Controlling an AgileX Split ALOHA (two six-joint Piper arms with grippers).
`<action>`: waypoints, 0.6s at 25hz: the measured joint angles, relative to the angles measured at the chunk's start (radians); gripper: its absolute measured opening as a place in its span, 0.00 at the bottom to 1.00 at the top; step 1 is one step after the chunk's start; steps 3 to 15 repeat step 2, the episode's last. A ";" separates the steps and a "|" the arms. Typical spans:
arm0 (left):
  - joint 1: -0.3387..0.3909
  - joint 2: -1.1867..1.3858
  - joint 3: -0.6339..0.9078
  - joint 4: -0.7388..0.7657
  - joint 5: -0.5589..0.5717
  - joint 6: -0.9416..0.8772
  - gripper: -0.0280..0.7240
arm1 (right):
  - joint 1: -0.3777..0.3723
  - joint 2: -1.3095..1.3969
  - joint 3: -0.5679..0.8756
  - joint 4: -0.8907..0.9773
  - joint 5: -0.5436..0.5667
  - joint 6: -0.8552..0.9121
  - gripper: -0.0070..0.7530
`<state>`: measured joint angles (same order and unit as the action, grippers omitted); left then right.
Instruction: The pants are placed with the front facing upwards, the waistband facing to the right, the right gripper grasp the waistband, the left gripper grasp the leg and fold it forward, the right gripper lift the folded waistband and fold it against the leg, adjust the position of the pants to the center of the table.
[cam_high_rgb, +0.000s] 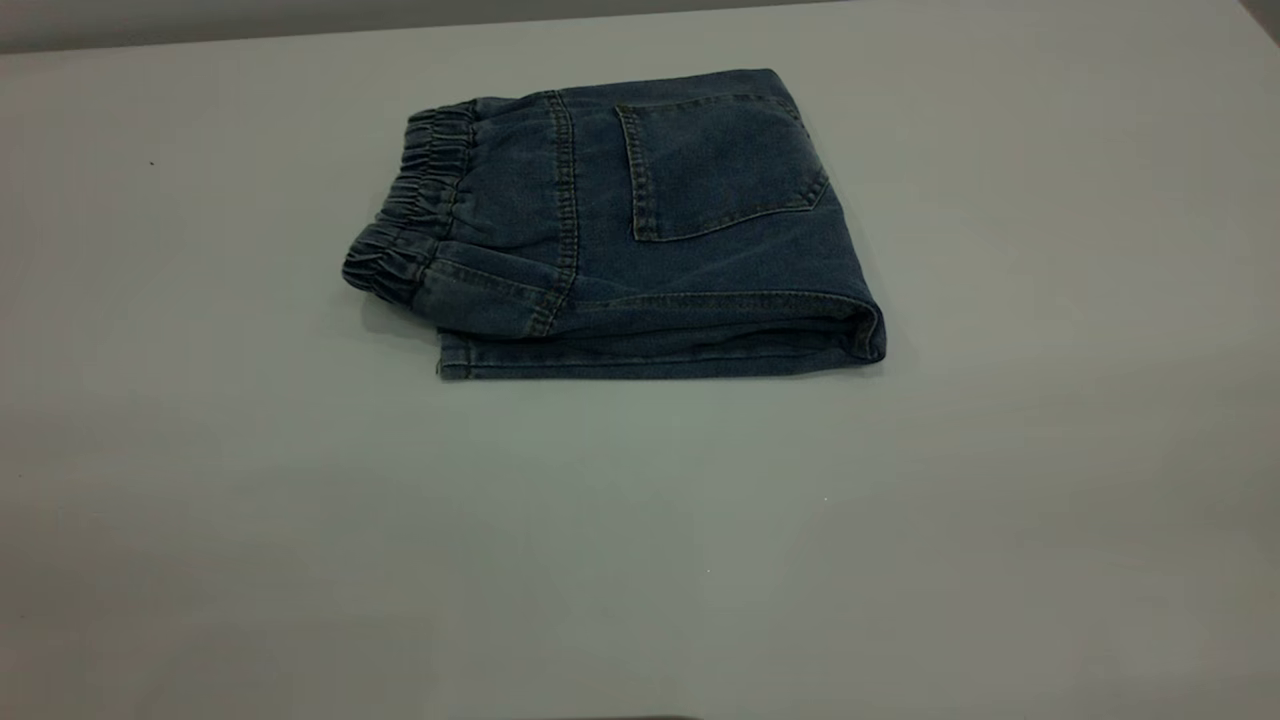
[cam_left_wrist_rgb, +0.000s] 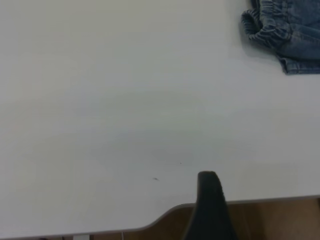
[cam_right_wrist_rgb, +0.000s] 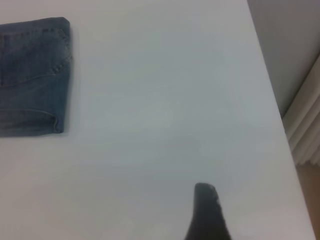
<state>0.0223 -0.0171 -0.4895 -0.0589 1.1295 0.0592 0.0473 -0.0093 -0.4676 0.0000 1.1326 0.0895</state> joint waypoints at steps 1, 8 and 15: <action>0.000 0.000 0.000 0.000 0.000 0.000 0.67 | 0.000 0.000 0.000 0.000 0.000 0.000 0.57; 0.000 0.000 0.000 0.000 0.000 0.000 0.67 | 0.000 0.000 0.000 0.000 0.000 0.000 0.57; 0.000 0.000 0.000 0.000 0.000 0.000 0.67 | 0.000 0.000 0.000 0.000 0.000 0.000 0.57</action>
